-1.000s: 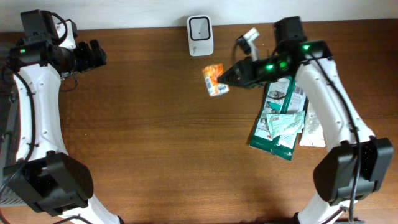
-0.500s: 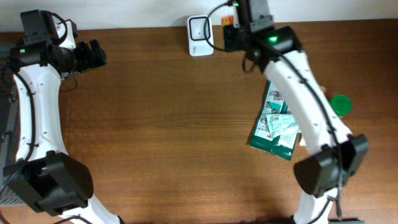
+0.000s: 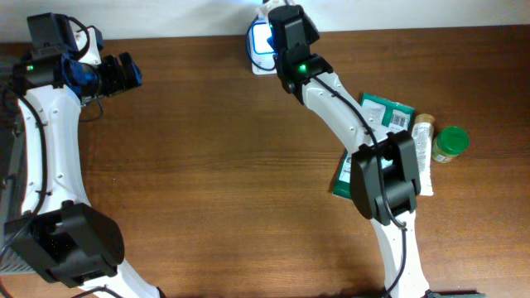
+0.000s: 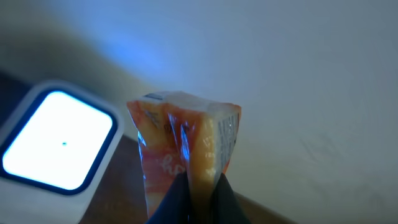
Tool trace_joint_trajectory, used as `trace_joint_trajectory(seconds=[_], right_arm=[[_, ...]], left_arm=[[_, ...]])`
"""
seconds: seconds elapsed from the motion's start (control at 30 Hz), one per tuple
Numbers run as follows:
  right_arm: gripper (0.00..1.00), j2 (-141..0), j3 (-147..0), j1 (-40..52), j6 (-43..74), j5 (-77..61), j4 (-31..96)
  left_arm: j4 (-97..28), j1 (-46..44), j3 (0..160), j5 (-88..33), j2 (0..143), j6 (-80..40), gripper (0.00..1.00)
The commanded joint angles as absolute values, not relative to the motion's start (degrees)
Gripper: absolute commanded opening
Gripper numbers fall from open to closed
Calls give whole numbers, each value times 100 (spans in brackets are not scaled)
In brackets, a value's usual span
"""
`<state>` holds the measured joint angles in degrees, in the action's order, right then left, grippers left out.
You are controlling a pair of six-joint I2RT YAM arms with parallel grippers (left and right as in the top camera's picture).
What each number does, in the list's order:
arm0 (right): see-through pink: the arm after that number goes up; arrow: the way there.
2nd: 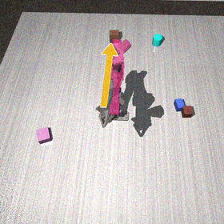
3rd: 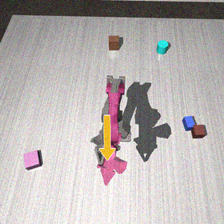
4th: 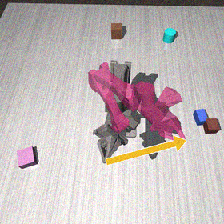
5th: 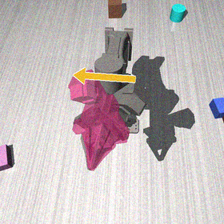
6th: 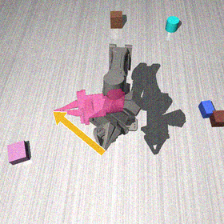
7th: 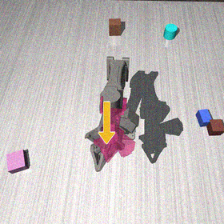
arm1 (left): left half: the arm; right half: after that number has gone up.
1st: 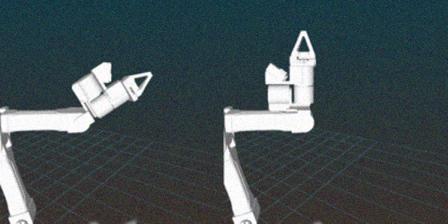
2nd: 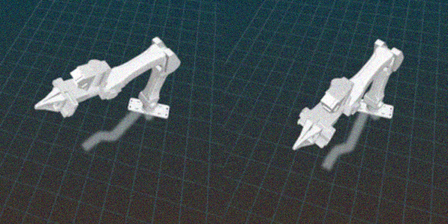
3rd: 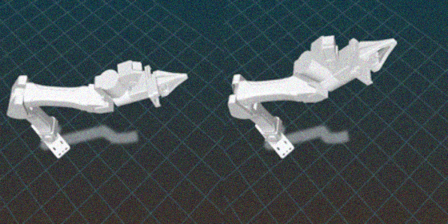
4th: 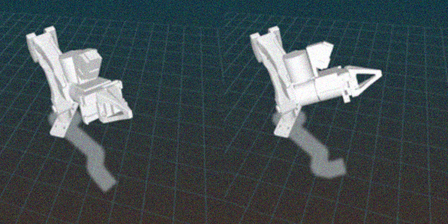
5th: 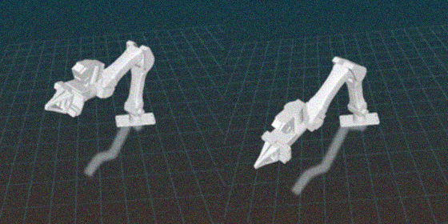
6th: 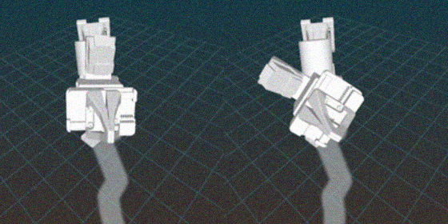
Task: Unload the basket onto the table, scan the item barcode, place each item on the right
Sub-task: 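Raise the orange box toward the scanner with the right gripper, then hold the orange box up at the scanner with the right gripper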
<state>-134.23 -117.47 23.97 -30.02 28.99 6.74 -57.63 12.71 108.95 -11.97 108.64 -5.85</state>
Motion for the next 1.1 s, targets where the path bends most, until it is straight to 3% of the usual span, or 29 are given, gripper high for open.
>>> trace_joint_trajectory(seconds=[0.0,0.17,0.73,1.07], right_arm=[[4,-13751,-11799,2462,-4578,2508,521],[4,-13994,-11795,2473,-5489,2554,429],[4,-14000,-11795,2558,-5723,2060,158],[4,-14339,-11795,2550,-5927,1817,-939]], left_arm=[[-5756,1275,10879,-1216,10908,-617,99],[-5756,1275,10879,-1216,10908,-617,99],[-5756,1275,10879,-1216,10908,-617,99],[-5756,1275,10877,-1216,10908,-617,99]])
